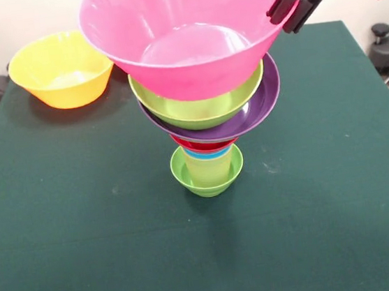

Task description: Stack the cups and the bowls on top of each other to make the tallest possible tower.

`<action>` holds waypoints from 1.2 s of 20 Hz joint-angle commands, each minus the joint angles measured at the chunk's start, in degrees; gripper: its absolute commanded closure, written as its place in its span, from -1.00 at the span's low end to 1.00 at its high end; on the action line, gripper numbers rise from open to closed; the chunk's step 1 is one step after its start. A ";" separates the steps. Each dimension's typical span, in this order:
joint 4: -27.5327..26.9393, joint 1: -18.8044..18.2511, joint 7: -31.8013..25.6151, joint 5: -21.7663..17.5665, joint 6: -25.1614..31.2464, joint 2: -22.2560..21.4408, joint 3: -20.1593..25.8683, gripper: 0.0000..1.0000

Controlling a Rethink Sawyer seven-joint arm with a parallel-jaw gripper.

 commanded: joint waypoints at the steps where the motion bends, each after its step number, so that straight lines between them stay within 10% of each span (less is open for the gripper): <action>1: -7.13 -3.21 -23.20 1.65 23.41 3.99 -1.58 1.00; 24: -8.96 -4.43 -21.80 4.57 20.22 7.70 -1.85 1.00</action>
